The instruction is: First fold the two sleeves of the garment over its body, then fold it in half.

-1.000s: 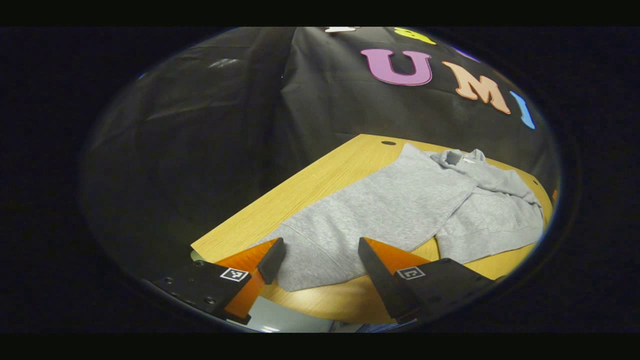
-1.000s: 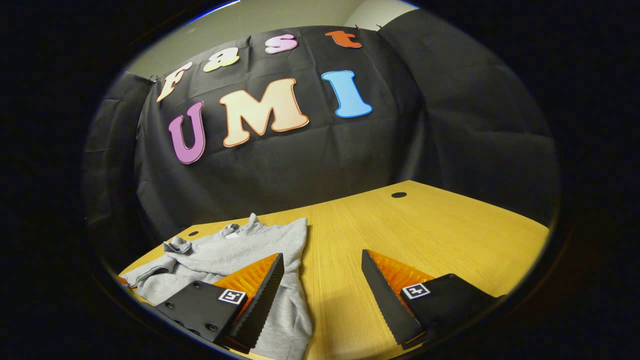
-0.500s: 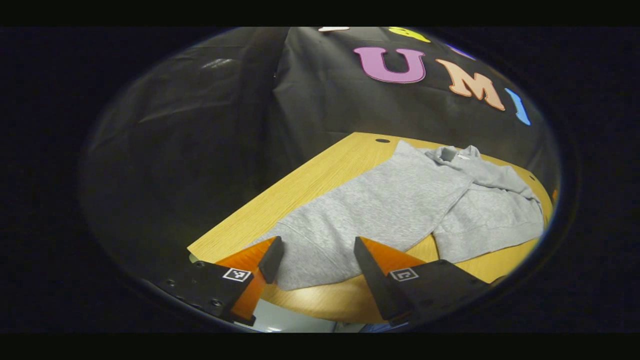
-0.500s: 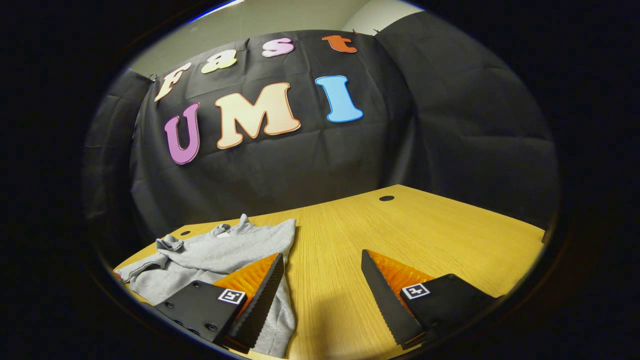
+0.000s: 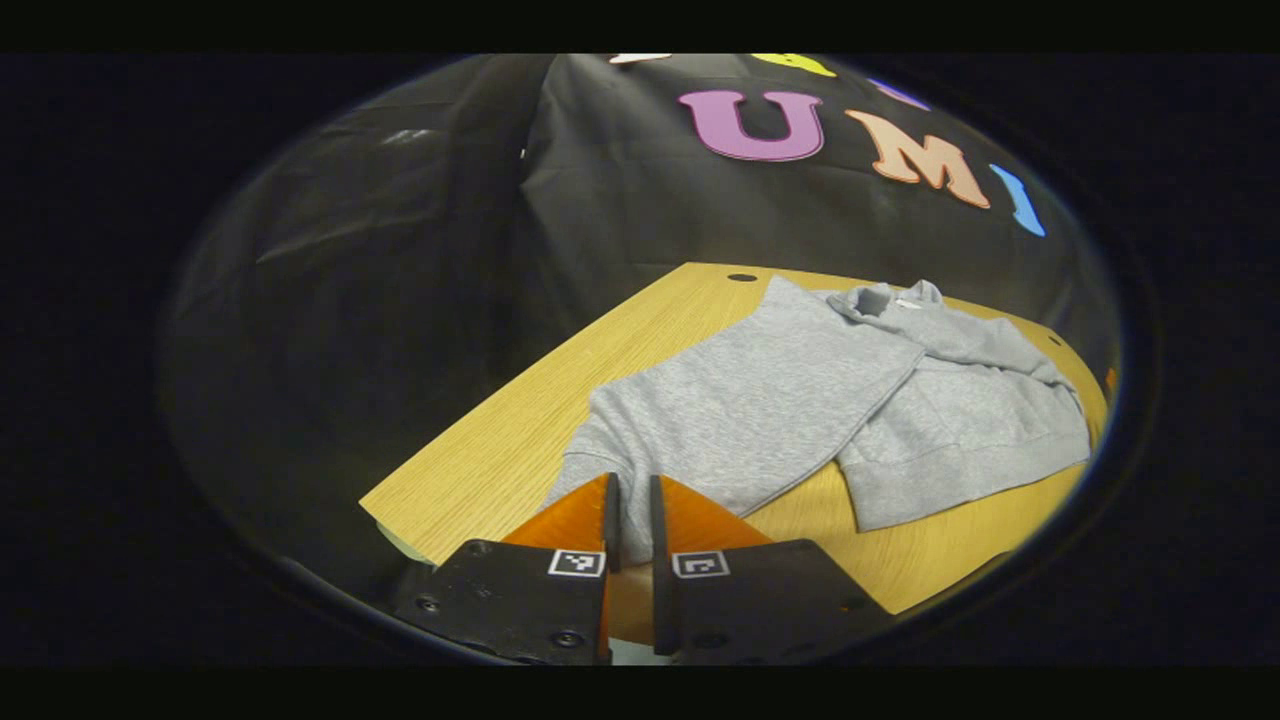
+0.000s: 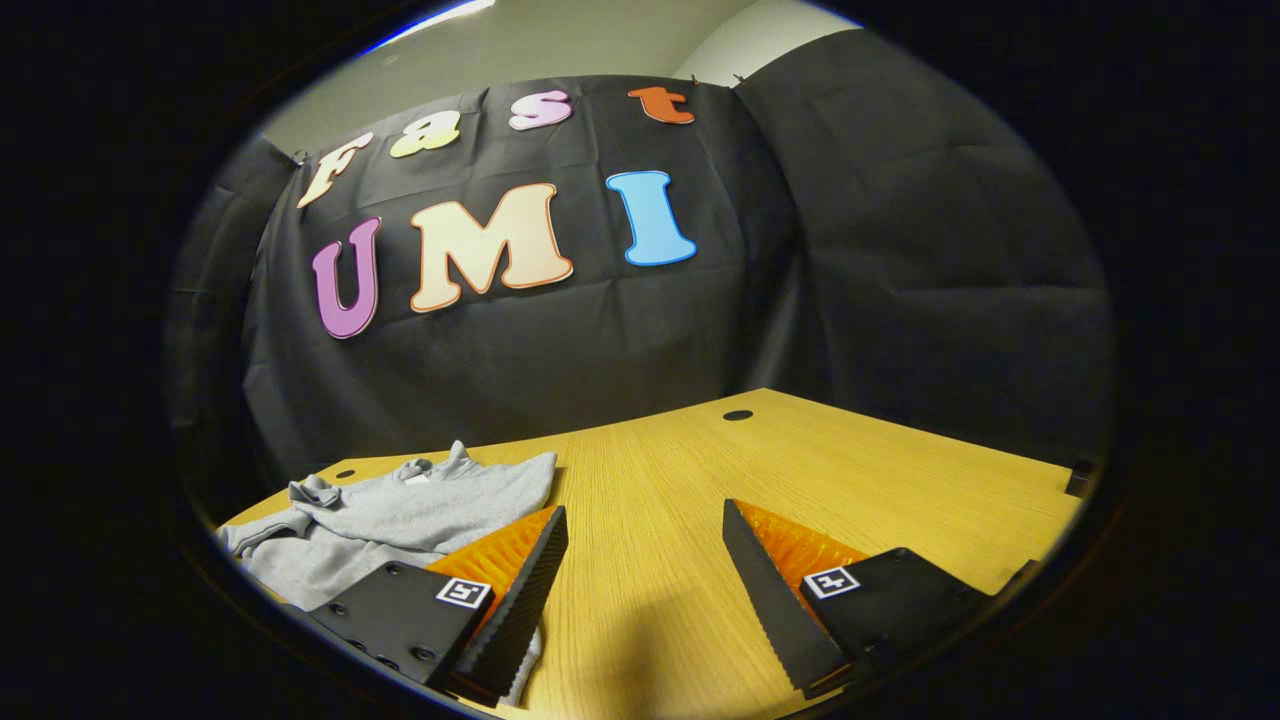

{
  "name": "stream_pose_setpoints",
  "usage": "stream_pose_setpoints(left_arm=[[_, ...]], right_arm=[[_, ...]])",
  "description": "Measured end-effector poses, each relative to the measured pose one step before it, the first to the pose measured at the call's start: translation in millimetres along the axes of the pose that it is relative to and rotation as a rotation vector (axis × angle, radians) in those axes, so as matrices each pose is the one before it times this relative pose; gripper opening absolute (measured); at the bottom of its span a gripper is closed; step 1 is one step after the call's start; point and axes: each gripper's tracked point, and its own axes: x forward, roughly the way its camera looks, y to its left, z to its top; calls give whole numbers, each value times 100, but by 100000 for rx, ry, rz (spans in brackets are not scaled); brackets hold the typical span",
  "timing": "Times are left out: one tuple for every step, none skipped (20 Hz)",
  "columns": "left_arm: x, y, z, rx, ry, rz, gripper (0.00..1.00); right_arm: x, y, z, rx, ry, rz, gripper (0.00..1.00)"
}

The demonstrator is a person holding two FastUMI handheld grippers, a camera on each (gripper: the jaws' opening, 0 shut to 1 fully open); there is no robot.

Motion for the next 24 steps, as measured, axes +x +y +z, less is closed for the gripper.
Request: stream_pose_setpoints(left_arm=[[-98, 60, -110, 1606, 591, 143, 5], [-7, 43, 82, 996, 24, 423, 6], [39, -20, 10, 311, 359, 85, 6], [40, 40, 138, -7, -266, -46, 3], [-63, -41, 125, -269, -304, -184, 0], [74, -215, 91, -362, 74, -813, 0], [-150, -223, 136, -550, -258, -1650, 0], [-21, -227, 403, -1570, -813, -1329, 0], [13, -279, 457, -2319, -251, -1672, 0], [-68, -490, 853, -2168, -945, -2174, 0], [-138, -513, 1017, -2123, -2205, -2239, 0], [-173, -625, 1446, -1489, -2645, -2400, 0], [-29, -848, 1385, -829, -2764, -2739, 0], [-49, -1035, 1606, -384, -3169, -2662, 0], [213, -1200, 1196, 609, -2514, -2802, 0], [333, -1229, 1401, 1378, -2680, -2818, 0], [489, -1365, 1369, 1301, -2519, -2506, 0], [492, -1523, 1288, 1397, -1849, -3364, 0], [497, -1818, 1180, 934, -1791, -3821, 0], [685, -1859, 1251, 999, -1976, -4049, 0], [880, -1888, 887, 1316, -1764, -4032, 0], [878, -2164, 1207, 1257, -1852, -4671, 0], [889, -1929, 1126, 1192, -1971, -4063, 0], [1083, -2086, 723, 966, -443, -4155, 0]], right_arm=[[10, -95, 153, 151, -945, -98, 97], [65, -212, -17, 86, -383, -238, 98], [0, -86, 51, 103, -774, -228, 98], [-37, 52, -138, -359, -407, 78, 98], [8, -54, -98, -383, 330, -104, 97], [-56, 102, -34, -23, 31, 309, 97], [-30, 221, 146, 104, -602, 568, 98], [15, 63, -80, -29, 135, 205, 97], [33, 43, -41, -279, 67, 73, 97], [16, -37, 120, 24, -593, -125, 97], [5, -85, 213, 233, -583, 81, 97], [23, -31, 11, 365, -266, -25, 97], [-61, -63, 108, 508, -292, -206, 97], [36, -194, 15, 516, -339, -166, 97], [-40, -45, 155, 503, -379, 131, 97], [-65, -34, -1, 564, -372, -59, 97], [-37, -52, 126, 620, -332, -126, 97], [62, -61, -7, 569, -201, 52, 98], [-2, 55, 111, 432, -236, -41, 98], [-63, -127, -24, 260, -271, 160, 97], [-15, 2, 84, 63, -350, 195, 97], [-57, 61, 67, -6, -461, 216, 92], [-160, 127, 26, -84, -418, 460, 97], [-74, 54, 78, -112, -441, 614, 98]])
